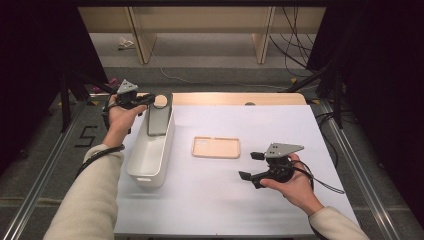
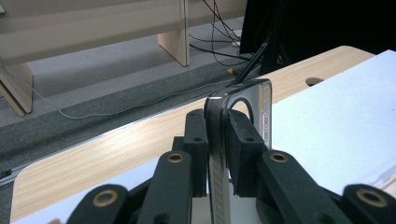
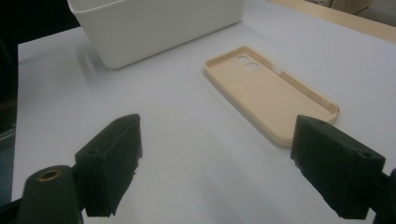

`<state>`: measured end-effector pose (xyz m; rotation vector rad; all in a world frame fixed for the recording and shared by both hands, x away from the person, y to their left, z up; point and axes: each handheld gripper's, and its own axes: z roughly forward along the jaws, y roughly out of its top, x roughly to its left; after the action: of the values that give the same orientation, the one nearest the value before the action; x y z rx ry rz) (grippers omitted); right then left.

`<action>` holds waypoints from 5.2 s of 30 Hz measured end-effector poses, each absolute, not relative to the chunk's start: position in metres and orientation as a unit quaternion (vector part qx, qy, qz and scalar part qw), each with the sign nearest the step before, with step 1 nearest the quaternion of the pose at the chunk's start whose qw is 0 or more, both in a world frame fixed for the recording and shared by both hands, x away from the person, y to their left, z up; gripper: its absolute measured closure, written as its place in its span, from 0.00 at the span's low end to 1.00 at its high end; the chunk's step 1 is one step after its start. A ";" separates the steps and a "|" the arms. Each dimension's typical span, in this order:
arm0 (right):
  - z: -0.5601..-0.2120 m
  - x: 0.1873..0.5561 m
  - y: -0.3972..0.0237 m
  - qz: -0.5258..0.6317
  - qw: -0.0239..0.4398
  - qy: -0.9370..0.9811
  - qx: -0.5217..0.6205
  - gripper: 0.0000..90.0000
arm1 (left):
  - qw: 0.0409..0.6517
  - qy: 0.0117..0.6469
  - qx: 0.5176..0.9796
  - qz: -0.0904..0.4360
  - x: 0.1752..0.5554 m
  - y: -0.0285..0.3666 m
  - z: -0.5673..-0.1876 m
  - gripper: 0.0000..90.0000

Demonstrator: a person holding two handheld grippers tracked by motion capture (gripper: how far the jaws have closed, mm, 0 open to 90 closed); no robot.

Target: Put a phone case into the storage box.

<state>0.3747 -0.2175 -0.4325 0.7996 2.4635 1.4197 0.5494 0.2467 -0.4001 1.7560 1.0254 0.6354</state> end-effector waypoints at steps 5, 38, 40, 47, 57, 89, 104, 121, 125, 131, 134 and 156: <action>-0.433 0.375 -0.217 0.478 0.093 0.830 0.270 0.19 | 0.472 0.421 0.728 0.264 0.551 0.247 -0.400 0.86; -0.434 0.375 -0.217 0.479 0.089 0.831 0.268 0.20 | 0.374 0.435 0.763 0.297 0.566 0.235 -0.398 0.70; -0.434 0.375 -0.217 0.479 0.089 0.831 0.268 0.20 | 0.371 0.442 0.761 0.297 0.567 0.235 -0.397 0.67; -0.434 0.375 -0.217 0.479 0.089 0.831 0.268 0.20 | 0.367 0.471 0.750 0.284 0.567 0.234 -0.398 0.51; -0.434 0.376 -0.217 0.478 0.089 0.831 0.269 0.20 | 0.367 0.489 0.737 0.287 0.563 0.233 -0.397 0.27; -0.433 0.379 -0.223 0.476 0.099 0.826 0.283 0.19 | 0.468 0.464 0.710 0.249 0.436 0.231 -0.386 0.00; -0.432 0.383 -0.230 0.479 0.098 0.824 0.288 0.19 | 0.510 0.403 0.726 0.225 0.359 0.193 -0.411 0.02; -0.427 0.380 -0.239 0.485 0.106 0.818 0.290 0.19 | 0.488 0.364 0.749 0.261 0.333 0.186 -0.426 0.01; -0.428 0.378 -0.237 0.485 0.106 0.819 0.287 0.18 | 0.493 0.361 0.747 0.263 0.333 0.187 -0.425 0.01; -0.428 0.376 -0.236 0.484 0.104 0.820 0.285 0.18 | 0.495 0.360 0.746 0.264 0.336 0.188 -0.427 0.01; -0.428 0.377 -0.236 0.486 0.105 0.819 0.286 0.18 | 0.496 0.359 0.746 0.263 0.336 0.188 -0.427 0.01; -0.429 0.391 -0.236 0.472 0.136 0.817 0.301 0.39 | 0.493 0.357 0.750 0.259 0.339 0.184 -0.430 0.02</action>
<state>0.3914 -0.2364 -0.4289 0.8713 2.3661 1.3667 0.3391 0.1840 -0.4295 1.8201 0.8657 0.6295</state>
